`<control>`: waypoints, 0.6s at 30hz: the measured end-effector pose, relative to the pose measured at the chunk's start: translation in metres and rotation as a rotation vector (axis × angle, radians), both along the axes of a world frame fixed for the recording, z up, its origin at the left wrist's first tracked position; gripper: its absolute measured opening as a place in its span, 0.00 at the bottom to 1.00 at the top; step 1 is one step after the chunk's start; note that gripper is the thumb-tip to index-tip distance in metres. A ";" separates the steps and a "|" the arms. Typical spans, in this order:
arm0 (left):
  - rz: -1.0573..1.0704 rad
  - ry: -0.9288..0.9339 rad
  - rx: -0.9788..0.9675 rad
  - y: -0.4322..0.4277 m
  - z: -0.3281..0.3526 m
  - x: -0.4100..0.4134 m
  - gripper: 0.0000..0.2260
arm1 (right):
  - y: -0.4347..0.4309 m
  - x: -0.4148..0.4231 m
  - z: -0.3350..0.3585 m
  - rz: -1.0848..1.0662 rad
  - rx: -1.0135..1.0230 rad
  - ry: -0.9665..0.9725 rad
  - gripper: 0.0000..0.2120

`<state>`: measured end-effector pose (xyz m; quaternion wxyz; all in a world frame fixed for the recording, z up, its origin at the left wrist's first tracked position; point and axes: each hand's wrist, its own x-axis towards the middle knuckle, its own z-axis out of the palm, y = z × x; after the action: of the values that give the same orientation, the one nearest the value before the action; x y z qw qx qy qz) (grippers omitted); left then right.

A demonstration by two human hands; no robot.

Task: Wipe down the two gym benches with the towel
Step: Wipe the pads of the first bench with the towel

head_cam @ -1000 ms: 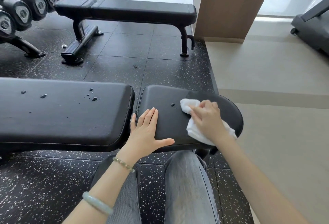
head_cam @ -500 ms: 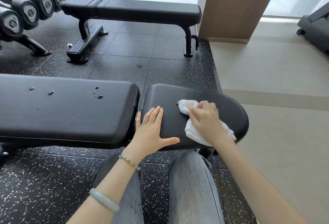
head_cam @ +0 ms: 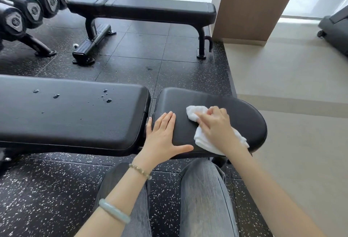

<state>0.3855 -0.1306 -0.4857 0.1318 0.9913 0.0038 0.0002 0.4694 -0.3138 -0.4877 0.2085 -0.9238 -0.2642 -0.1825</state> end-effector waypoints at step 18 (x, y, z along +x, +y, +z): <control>0.053 -0.068 0.129 0.082 0.006 -0.035 0.51 | 0.021 0.013 0.003 0.226 -0.006 0.081 0.16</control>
<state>0.3506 -0.0485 -0.4795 0.0676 0.9967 0.0254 0.0378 0.4828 -0.2924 -0.4852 0.2353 -0.8954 -0.3587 -0.1195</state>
